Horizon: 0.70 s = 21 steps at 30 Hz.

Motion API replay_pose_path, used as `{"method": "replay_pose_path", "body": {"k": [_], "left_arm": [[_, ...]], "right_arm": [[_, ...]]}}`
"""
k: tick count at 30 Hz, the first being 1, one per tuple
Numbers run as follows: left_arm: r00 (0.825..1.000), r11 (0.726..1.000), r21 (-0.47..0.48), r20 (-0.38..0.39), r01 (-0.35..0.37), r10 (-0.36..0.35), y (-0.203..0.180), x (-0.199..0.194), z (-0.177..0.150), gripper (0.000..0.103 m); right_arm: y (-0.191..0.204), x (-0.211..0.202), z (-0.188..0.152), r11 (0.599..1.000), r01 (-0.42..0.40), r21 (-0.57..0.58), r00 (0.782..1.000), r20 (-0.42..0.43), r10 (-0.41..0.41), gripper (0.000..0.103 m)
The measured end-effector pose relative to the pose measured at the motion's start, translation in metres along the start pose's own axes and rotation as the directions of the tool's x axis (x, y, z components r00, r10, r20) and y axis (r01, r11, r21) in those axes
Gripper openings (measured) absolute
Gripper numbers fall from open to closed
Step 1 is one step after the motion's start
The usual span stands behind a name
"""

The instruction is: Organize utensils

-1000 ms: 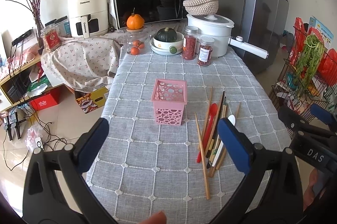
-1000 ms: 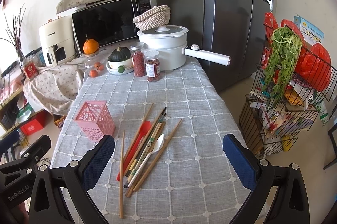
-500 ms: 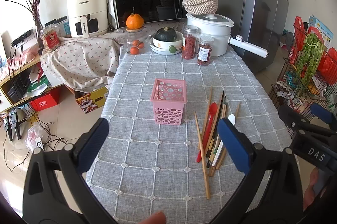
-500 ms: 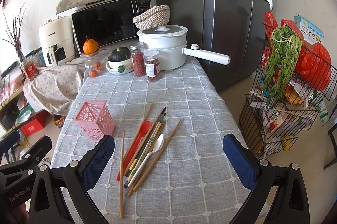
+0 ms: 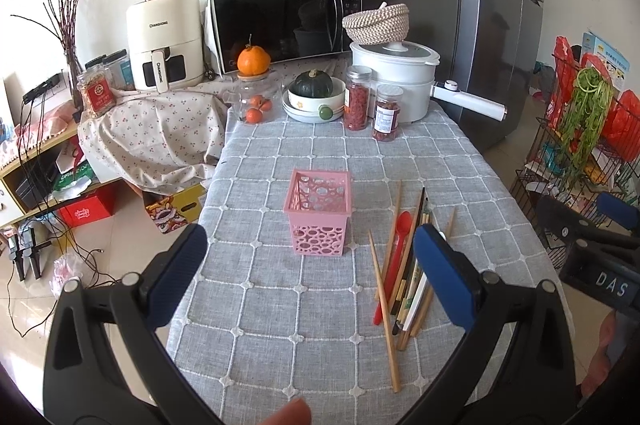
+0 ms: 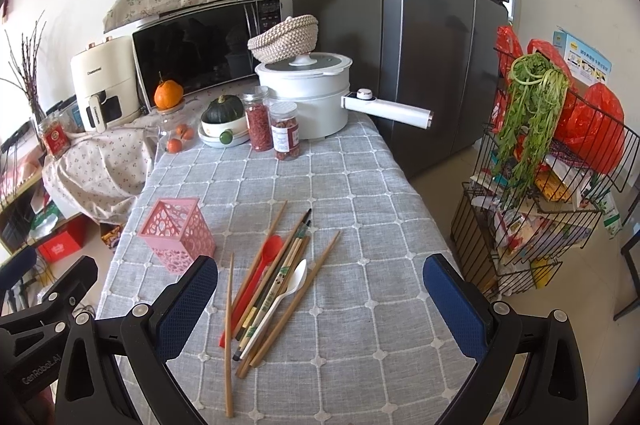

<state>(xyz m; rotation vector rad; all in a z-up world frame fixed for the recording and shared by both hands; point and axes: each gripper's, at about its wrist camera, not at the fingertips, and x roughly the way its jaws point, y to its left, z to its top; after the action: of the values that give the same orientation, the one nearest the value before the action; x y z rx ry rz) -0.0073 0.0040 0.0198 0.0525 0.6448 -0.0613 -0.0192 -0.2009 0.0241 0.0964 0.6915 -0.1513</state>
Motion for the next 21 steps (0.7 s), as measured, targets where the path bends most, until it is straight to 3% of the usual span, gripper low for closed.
{"method": "replay_pose_path", "body": {"k": [4, 7, 16, 21], "left_arm": [[0.999, 1.0, -0.006, 0.022, 0.028, -0.028, 0.0, -0.001, 0.01, 0.103], [0.997, 1.0, -0.009, 0.077, 0.025, -0.024, 0.0, -0.008, 0.017, 0.103], [0.992, 0.999, 0.038, 0.126, 0.027, -0.031, -0.003, -0.011, 0.035, 0.103], [0.987, 0.999, 0.038, 0.154, 0.033, -0.038, -0.004, -0.007, 0.042, 0.103]], "right_arm": [[-0.004, -0.008, 0.01, 0.999, 0.033, 0.008, 0.999, 0.042, -0.033, 0.103], [-0.007, -0.015, 0.018, 0.999, 0.041, 0.015, 0.996, 0.077, -0.042, 0.103], [-0.012, -0.029, 0.046, 0.998, 0.059, 0.014, 0.988, 0.143, -0.06, 0.103], [-0.01, -0.029, 0.054, 1.0, 0.017, -0.011, 0.985, 0.172, -0.015, 0.103]]}}
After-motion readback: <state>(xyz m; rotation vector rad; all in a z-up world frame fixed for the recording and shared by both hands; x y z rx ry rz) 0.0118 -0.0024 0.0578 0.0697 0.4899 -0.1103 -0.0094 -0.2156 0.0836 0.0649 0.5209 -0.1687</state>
